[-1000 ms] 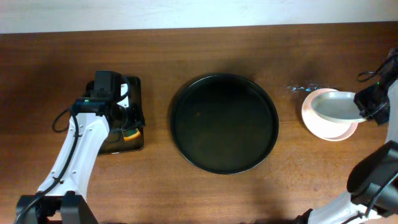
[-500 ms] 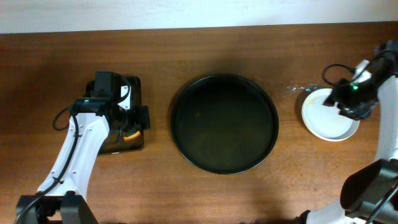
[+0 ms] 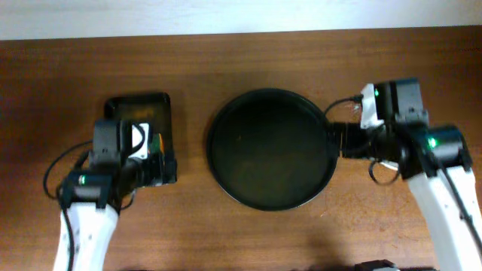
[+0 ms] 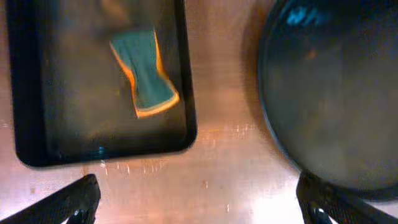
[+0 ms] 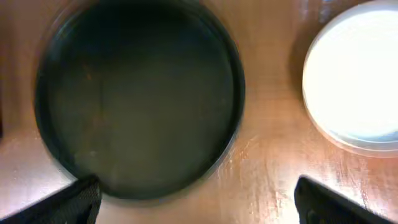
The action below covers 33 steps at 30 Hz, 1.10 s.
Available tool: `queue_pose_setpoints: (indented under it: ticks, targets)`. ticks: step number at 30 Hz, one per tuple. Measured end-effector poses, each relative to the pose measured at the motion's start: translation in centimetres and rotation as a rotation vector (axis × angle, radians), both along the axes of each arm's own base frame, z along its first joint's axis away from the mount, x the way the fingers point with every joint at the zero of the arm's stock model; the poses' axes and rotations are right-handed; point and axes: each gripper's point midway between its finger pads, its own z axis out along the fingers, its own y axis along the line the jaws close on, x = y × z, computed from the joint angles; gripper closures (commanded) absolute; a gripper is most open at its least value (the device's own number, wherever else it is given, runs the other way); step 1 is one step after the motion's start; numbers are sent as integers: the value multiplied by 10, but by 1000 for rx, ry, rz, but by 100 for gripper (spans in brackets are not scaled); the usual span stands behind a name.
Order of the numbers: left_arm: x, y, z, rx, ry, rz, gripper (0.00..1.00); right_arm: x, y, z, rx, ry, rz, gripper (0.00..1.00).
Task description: Clean dirty plates on tray and stack at the side
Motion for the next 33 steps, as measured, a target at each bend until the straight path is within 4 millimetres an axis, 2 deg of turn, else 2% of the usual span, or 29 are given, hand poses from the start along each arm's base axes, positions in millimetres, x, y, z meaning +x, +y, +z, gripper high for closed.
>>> queue_pose_setpoints:
  ticks: [2,5,7,11,18,20,21,23,25,26,27,29,30,33]
  targets:
    - [-18,1,15,0,-141,-10,1,-27,-5,-11,-3,-43,-6,1]
    - [-43,2,39,-4,-322,-13,1,-60,-10,-7,-2,-108,-11,1]
    - [-49,2,45,-4,-368,-14,1,-71,-11,-4,-3,-115,-12,1]
    - [-49,2,44,-4,-364,-14,1,-69,-11,-10,-7,-90,-12,1]
    - [-49,2,44,-4,-364,-14,1,-55,-10,-44,-26,72,-11,1]
    - [-49,2,44,-4,-364,-14,1,-55,-11,-46,-29,65,-14,1]
    - [-49,2,44,-4,-364,-14,1,-49,-11,-40,-28,22,-16,1]
    - [-49,2,43,-4,-363,-14,1,-34,-12,-11,-16,-187,-27,1]
    - [-50,2,43,-4,-361,-14,1,-36,-14,11,1,-379,-37,1]
    - [-50,2,42,-4,-360,-14,1,-42,-16,15,8,-474,-44,1]
    - [-50,2,42,-4,-360,-14,1,-51,-17,14,13,-534,-48,1]
    - [-49,2,42,-4,-360,-14,1,-56,-18,12,24,-659,-51,1]
    - [-50,2,42,-4,-357,-14,1,-65,-20,3,27,-718,-53,1]
    - [-50,2,41,-4,-354,-14,1,-72,-21,-11,42,-838,-55,1]
